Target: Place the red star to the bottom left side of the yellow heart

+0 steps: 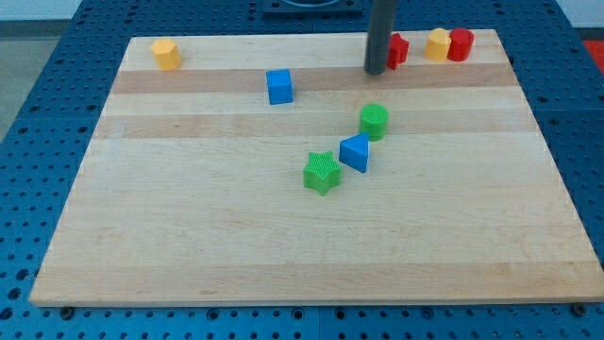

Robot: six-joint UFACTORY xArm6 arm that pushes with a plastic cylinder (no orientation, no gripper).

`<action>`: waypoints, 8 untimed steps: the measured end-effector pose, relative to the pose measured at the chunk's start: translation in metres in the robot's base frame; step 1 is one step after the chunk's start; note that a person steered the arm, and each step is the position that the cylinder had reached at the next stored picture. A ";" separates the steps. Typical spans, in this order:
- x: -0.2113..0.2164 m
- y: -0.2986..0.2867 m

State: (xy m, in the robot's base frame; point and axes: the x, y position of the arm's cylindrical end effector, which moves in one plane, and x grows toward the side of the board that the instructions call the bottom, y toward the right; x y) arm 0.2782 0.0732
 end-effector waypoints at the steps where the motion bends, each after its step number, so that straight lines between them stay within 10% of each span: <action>1: -0.020 -0.003; 6: -0.021 0.074; 8: -0.019 -0.047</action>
State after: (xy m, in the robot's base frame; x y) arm 0.2594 0.0267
